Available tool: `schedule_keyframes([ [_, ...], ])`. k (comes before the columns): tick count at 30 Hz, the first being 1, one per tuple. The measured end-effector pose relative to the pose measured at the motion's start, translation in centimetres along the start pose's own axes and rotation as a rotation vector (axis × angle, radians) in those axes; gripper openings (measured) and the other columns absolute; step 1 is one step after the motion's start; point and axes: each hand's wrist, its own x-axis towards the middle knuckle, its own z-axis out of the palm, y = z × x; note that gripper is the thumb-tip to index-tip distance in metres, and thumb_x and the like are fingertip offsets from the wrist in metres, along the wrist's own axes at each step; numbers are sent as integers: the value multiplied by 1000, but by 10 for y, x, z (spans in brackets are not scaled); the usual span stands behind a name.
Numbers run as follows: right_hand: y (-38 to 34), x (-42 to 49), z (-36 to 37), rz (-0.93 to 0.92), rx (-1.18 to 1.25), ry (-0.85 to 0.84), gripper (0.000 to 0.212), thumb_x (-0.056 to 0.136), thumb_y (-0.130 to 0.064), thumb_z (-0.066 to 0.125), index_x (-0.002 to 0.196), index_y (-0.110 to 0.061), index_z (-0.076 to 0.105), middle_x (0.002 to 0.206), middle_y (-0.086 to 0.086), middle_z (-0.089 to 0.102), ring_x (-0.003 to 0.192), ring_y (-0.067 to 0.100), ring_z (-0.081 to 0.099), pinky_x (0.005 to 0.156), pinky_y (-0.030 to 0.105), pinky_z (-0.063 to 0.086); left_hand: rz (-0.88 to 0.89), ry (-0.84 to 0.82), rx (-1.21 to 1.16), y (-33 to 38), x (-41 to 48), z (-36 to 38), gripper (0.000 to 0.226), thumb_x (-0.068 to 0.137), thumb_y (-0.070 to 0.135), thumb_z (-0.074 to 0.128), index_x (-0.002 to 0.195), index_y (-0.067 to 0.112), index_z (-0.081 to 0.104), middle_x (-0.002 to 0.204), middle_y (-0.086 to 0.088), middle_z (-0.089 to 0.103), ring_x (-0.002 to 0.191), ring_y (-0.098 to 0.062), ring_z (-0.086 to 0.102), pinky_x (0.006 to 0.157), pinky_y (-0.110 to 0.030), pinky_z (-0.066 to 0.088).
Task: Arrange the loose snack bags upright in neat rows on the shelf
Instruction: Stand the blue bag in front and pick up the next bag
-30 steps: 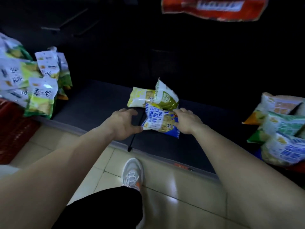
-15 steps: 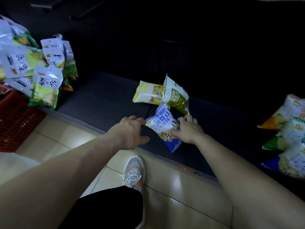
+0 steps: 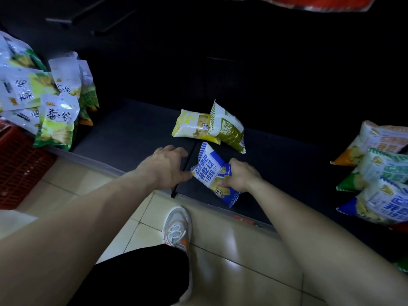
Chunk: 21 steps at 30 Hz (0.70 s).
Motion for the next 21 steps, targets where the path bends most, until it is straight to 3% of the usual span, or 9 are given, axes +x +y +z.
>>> schedule_keyframes([
  [8,35,-108,-89,-176,60,60,52,72,-47,84,110,-38,50,95,-16,68,86,4,66,72,29,52,107,27,-168,43,-20,-27,99,67,57,80,148,21,35,141,-2,50,129,-21,46,106,-36,39],
  [12,64,-178,-132,-199,44,131,53,75,-51,80,116,-39,49,99,-14,71,86,1,67,76,35,57,241,3,-312,97,-42,-38,106,63,57,84,150,24,32,140,7,52,128,-15,49,105,-32,40],
  [16,95,-242,-156,-210,58,215,55,77,-52,79,121,-38,48,102,-11,71,87,2,67,74,34,57,439,-34,-491,160,-64,-34,91,58,48,90,137,27,49,124,9,64,117,-8,59,104,-34,45],
  [19,122,-282,-162,-198,130,280,58,78,-48,81,124,-34,50,106,-11,71,89,2,67,74,29,55,565,-52,-637,208,-79,-21,73,58,34,94,122,25,58,109,7,73,102,-9,68,96,-41,53],
  [21,144,-302,-161,-162,188,285,64,77,-46,82,130,-32,48,116,-11,69,94,3,67,78,30,55,593,-29,-629,235,-85,-13,68,58,36,93,117,28,60,105,8,74,97,-9,70,91,-42,55],
])
